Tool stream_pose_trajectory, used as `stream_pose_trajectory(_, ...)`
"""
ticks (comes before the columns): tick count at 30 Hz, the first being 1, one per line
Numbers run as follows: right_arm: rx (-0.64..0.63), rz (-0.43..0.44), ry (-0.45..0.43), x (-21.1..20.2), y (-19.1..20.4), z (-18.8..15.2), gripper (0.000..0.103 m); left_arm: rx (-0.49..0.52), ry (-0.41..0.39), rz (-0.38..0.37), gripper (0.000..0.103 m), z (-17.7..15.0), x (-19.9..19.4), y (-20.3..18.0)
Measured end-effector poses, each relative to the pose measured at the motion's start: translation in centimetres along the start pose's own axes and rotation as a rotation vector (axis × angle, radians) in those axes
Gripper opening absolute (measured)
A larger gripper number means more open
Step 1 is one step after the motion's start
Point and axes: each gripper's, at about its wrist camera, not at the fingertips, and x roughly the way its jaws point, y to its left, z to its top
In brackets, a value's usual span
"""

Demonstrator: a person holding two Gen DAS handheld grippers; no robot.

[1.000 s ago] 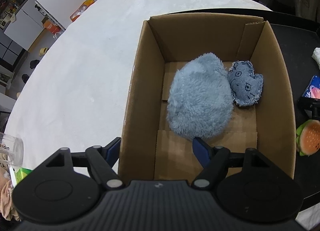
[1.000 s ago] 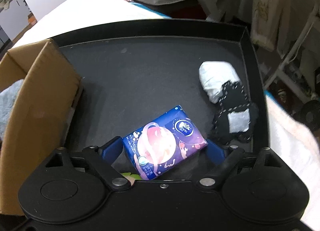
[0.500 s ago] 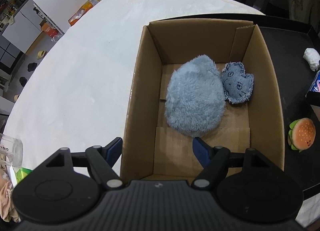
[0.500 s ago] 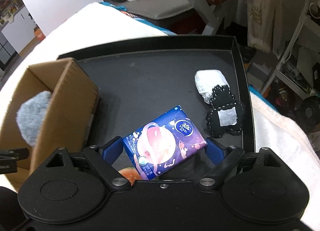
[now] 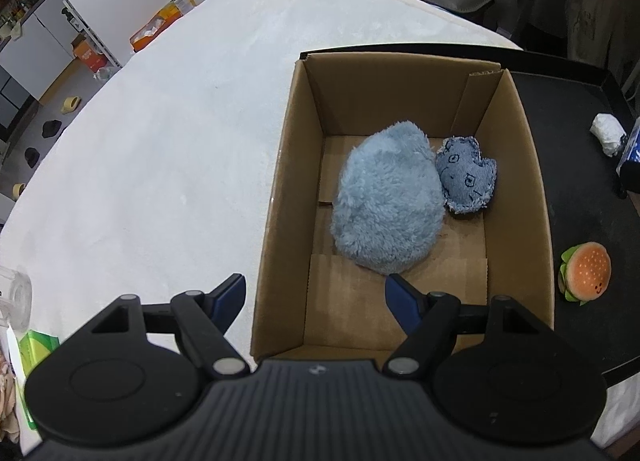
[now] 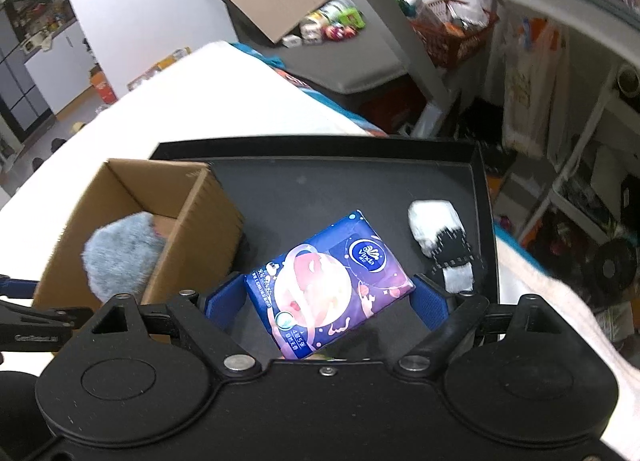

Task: Organize soft objects
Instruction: 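Grasp the purple tissue pack with the right gripper and lift it, then carry the tissue pack into the box beside the plush ball and release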

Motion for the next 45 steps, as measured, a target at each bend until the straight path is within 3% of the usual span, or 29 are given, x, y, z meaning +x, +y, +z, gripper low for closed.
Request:
stream_pose_trajectory(9, -0.033, 0.008, -0.059, -1.7, 2.1, 1.3, 0.087, -0.029, -0.012, -0.037, 0.075, -0.3, 0.0, 1.1)
stream_pose_trajectory(29, -0.113, 0.032, -0.078, -3.1, 7.2, 2.7, 0.087, -0.123, -0.053, -0.144, 0.071, -1.6, 0.1, 4.0)
stream_pose_trajectory(37, -0.163, 0.043, -0.061, -3.2, 10.0, 2.4, 0.087, -0.146, -0.061, -0.201, 0.047, -2.0, 0.4, 4.8)
stream_pose_trajectory(41, -0.182, 0.043, -0.046, -2.8, 11.2, 2.1, 0.087, -0.155, -0.055, -0.222, 0.041, -2.3, 0.7, 5.1)
stream_pose_trajectory(45, -0.203, 0.038, -0.03, -2.5, 12.2, 1.6, 0.087, -0.172, -0.044, -0.231, 0.021, -2.7, 1.2, 5.5)
